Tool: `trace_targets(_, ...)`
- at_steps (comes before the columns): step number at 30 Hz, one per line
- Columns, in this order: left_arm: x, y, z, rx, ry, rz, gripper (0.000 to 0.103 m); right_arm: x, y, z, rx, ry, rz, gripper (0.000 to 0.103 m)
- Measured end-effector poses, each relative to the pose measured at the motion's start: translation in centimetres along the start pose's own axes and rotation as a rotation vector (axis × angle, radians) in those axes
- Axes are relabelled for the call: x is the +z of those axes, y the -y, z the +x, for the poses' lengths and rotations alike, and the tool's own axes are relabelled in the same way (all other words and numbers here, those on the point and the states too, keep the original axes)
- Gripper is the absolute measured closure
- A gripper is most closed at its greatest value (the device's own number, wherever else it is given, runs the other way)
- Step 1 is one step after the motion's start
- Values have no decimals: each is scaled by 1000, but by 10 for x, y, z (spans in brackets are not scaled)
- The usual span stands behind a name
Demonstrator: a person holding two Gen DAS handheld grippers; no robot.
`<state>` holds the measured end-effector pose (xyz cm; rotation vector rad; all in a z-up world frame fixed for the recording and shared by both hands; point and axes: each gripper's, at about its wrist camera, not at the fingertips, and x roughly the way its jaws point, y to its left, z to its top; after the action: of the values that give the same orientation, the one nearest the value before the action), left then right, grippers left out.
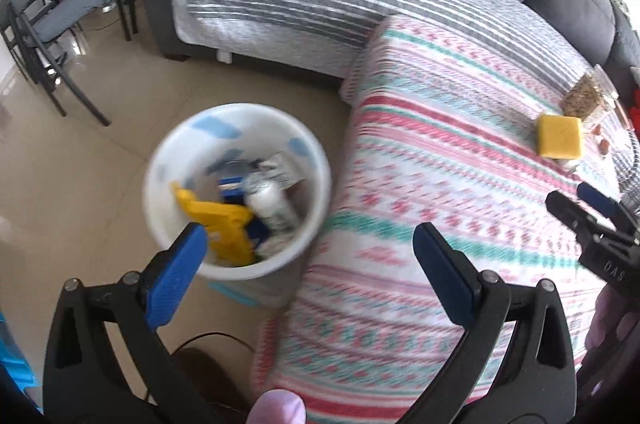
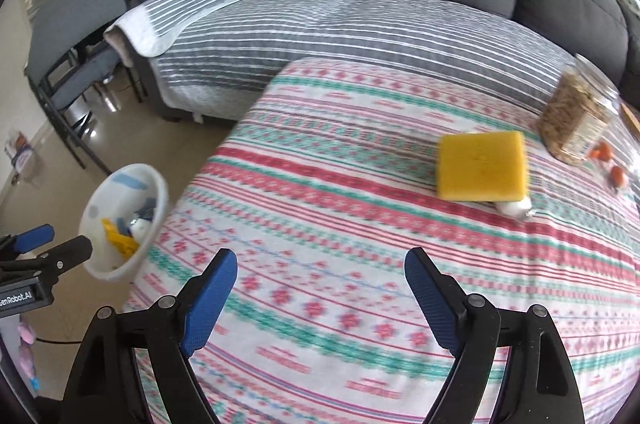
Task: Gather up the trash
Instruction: 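Move both grippers back over the table toward the yellow sponge and bottle, then grasp the yellow sponge with the right gripper while the left grasps the white AD bottle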
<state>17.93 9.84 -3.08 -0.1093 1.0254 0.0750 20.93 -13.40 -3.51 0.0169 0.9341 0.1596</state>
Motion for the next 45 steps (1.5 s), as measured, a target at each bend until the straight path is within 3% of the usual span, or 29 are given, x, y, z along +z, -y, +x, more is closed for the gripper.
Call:
trace_targets(8,2,56,17,-72,-33,23,1,-2,60,-13,-50,10,78,16)
trace_targets(18,11,98,37,-56,-39,82,1,20,136,-1,-113,-26,247,16)
trace_targets(30,23,133,64,-73,-65,102,1,42,154,54,-54,-18,316,17)
trace_targets(32,24,137,67,-72,-65,109,1,45,155,63,-66,-20,321,20)
trace_targets(34,23,142,70,-64,-66,124,1,46,158,71,-68,-31,322,36)
trace_targets(36,23,144,74,-54,-70,138,1,47,160,74,-46,-30,323,43)
trace_targets(37,22,145,76,-48,-73,143,1,48,160,72,-33,-18,310,55)
trace_targets(40,24,147,81,-50,-85,145,1,49,161,66,26,-22,314,64)
trace_targets(45,28,166,80,-98,-73,138,1,47,178,40,98,21,381,66)
